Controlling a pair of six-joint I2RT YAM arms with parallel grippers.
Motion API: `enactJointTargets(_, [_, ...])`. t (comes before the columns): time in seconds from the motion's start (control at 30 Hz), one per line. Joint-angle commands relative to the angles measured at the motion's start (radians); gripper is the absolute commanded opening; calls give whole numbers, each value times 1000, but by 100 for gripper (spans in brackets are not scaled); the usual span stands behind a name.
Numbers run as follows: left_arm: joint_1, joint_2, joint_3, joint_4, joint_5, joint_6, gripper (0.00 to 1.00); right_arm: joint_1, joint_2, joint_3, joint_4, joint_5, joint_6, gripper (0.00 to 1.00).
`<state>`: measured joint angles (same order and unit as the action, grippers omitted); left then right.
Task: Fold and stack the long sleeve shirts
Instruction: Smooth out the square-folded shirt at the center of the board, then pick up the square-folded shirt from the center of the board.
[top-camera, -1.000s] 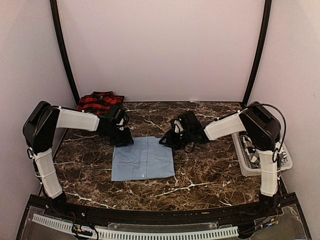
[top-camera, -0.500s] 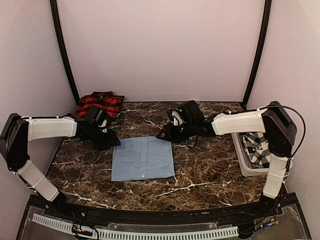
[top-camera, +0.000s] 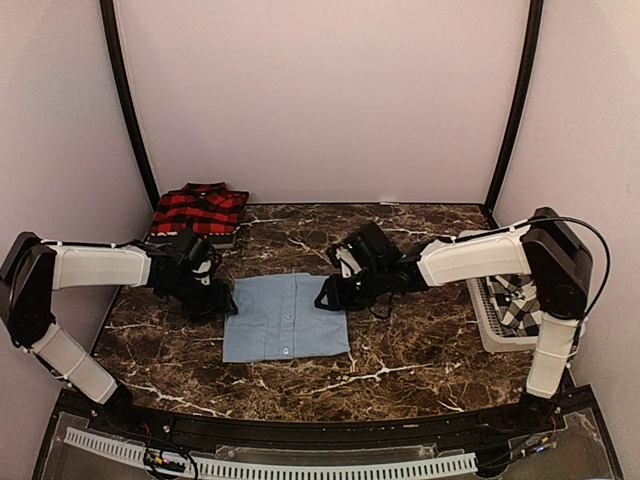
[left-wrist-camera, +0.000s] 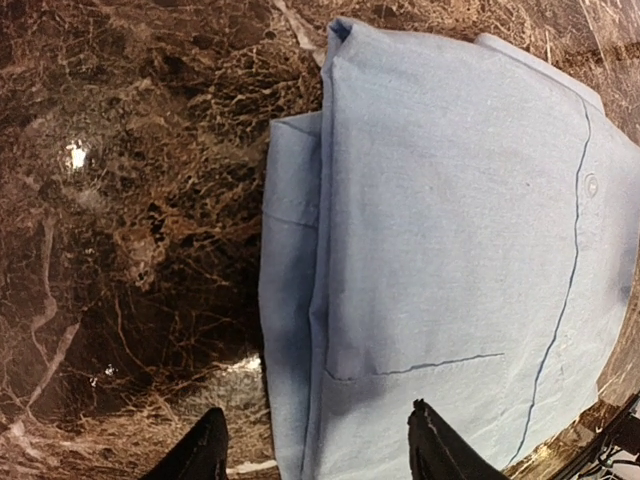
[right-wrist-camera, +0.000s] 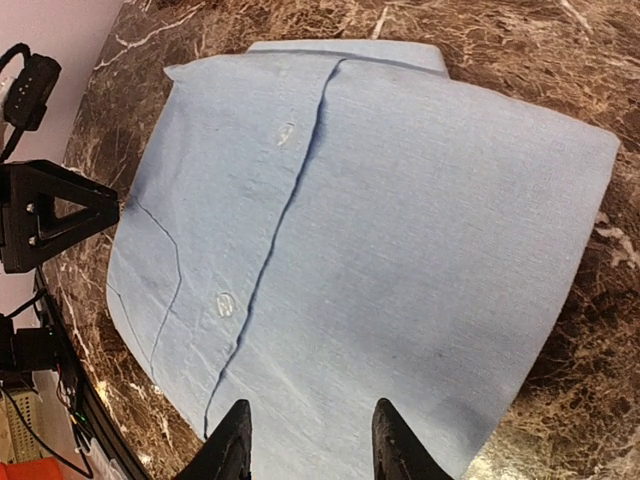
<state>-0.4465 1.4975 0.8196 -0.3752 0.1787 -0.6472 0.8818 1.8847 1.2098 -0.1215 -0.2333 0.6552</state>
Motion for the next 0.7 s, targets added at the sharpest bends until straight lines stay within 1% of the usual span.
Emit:
enactJointTargets(0.0, [5, 27, -23, -1, 19, 21, 59, 2, -57, -20, -3, 48, -27, 39])
enactJointTargets(0.23, [-14, 80, -23, 29, 45, 23, 52, 3, -74, -41, -10, 76, -45, 39])
enactJointTargets(0.4, [-36, 125, -12, 30, 26, 24, 42, 3, -85, -54, -19, 107, -53, 39])
enactJointTargets(0.43, [-38, 136, -11, 33, 23, 24, 38, 2, -87, -57, -22, 114, -55, 39])
enactJointTargets(0.53, [-39, 148, -6, 47, 33, 15, 29, 3, -89, -64, -28, 128, -58, 39])
enactJointTargets(0.57, [-40, 150, -3, 54, 37, 13, 24, 2, -90, -67, -30, 131, -60, 39])
enactJointTargets(0.6, [-40, 151, 3, 58, 48, 11, 22, 3, -91, -70, -28, 135, -60, 39])
enactJointTargets(0.63, [-40, 153, 7, 62, 53, 10, 16, 3, -92, -75, -29, 139, -60, 39])
enactJointTargets(0.67, [-40, 155, 15, 63, 63, 9, 13, 3, -93, -77, -29, 143, -60, 39])
